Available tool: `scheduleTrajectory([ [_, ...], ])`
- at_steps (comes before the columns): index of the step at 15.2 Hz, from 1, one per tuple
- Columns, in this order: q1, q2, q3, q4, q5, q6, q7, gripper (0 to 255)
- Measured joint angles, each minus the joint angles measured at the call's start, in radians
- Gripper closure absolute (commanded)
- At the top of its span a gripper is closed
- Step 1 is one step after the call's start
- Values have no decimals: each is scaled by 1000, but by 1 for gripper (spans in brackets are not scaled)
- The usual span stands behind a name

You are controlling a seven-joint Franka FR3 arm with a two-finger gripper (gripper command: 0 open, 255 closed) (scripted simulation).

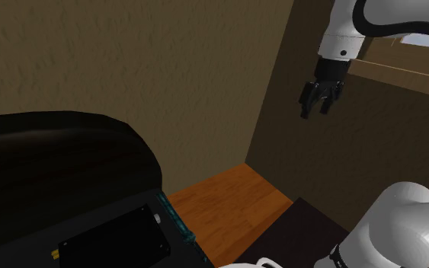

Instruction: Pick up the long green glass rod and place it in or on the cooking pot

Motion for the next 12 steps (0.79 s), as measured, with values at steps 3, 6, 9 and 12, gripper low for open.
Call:
scheduleTrajectory([
  [3, 6, -1, 6, -35, 14, 33, 11, 0],
  [6, 22, 14, 26, -101, 50, 115, 38, 0],
  [9, 40, 27, 45, -172, 87, 201, 61, 0],
  [12, 62, 79, 69, -214, 127, 297, 86, 0],
])
